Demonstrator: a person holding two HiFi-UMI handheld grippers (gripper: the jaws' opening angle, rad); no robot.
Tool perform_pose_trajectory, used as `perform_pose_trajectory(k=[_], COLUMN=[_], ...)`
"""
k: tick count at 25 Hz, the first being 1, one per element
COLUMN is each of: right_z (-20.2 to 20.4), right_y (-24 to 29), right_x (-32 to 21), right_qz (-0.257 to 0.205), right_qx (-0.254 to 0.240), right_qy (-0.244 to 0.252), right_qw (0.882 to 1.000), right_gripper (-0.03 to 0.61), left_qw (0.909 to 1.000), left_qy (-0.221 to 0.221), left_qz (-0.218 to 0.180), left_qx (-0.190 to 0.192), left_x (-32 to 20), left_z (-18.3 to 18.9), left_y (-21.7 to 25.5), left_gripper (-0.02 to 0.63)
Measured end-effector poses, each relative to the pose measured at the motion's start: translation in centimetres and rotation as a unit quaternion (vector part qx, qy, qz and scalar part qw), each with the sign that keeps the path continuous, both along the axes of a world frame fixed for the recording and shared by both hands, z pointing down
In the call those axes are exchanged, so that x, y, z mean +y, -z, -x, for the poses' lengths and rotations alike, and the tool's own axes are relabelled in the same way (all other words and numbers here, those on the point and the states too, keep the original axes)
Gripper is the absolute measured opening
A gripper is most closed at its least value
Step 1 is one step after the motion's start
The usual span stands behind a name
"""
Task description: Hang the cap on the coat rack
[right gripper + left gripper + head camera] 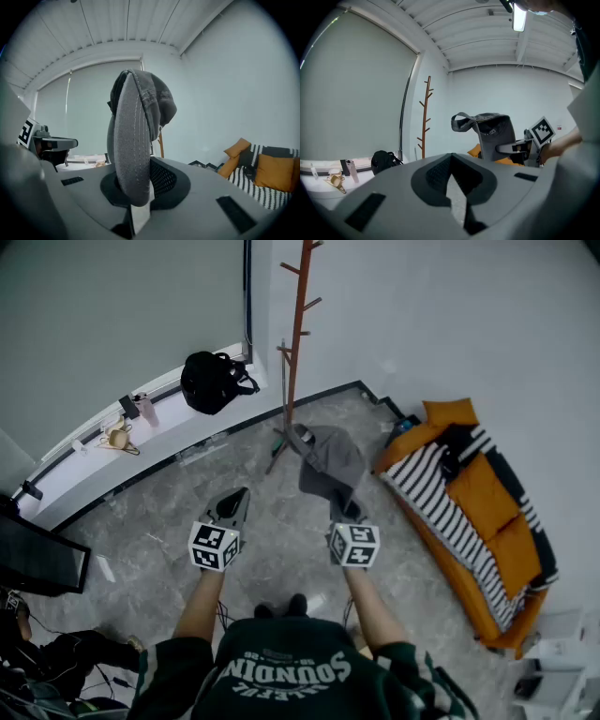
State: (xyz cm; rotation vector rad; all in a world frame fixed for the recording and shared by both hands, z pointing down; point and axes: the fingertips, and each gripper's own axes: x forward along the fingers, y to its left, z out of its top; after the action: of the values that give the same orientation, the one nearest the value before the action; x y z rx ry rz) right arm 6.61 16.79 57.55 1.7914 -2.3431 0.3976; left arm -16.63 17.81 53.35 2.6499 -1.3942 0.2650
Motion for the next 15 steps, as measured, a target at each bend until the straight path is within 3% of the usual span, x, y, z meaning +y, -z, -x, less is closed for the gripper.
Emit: perform_pose_trajectory(k=[15], right_z=[0.5], right_y=[0.4], right_x=[-0.5], right_qz=[0.001], right_qx=[-0.01], right_qy=[0.02], right_qw=[1.0], right_gripper=[0.026], left_qw=[0.9999], left_qy=[-0.007], left_qz=[0.01], left_qx=[0.001], left_x=[-0.1], left_z=[-1.3], left_y=[-0.4], left_gripper=[0.0])
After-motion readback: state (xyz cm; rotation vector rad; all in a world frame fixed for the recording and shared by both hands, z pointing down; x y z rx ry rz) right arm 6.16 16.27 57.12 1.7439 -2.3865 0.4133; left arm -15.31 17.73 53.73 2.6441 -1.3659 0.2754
